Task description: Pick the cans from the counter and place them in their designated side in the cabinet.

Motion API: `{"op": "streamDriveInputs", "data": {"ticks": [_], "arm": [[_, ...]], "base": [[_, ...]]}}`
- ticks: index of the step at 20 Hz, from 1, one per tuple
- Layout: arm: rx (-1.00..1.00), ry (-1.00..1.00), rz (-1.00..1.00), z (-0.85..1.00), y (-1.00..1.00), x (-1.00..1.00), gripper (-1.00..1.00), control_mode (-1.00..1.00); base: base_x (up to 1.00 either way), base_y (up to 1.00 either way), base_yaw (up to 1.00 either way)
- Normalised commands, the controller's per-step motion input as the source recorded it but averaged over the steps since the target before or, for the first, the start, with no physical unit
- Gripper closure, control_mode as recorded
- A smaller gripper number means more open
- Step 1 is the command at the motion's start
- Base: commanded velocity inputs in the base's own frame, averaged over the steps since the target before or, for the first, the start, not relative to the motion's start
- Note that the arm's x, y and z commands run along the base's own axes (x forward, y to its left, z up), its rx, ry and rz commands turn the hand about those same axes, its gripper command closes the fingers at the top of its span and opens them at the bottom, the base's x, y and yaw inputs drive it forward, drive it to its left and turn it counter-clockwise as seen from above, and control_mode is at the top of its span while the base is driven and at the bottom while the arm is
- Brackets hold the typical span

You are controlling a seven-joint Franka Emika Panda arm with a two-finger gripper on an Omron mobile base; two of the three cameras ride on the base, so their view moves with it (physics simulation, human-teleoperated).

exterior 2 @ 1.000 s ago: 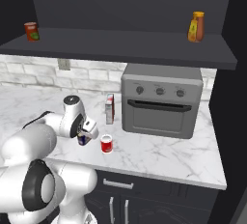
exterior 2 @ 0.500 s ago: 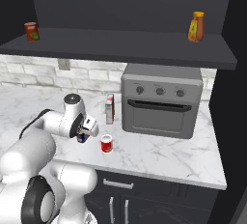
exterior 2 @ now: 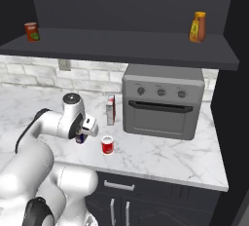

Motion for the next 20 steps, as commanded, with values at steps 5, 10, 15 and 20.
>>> {"op": "streamDriveInputs", "data": {"ticks": [5, 10, 15, 20], "arm": [[0.00, -0.05, 0.06, 0.18, 0.00, -0.23, 1.00, -1.00], [0.00, -0.04, 0.06, 0.17, 0.00, -0.24, 1.00, -1.00], [0.00, -0.04, 0.04, 0.14, 0.00, -0.24, 1.00, -1.00], [0.00, -0.06, 0.02, 0.07, 0.00, -0.26, 1.00, -1.00]], "base": [[0.00, 0.00, 0.00], [0.00, 0.00, 0.00], [0.00, 0.00, 0.00], [0.00, 0.00, 0.00]]}}
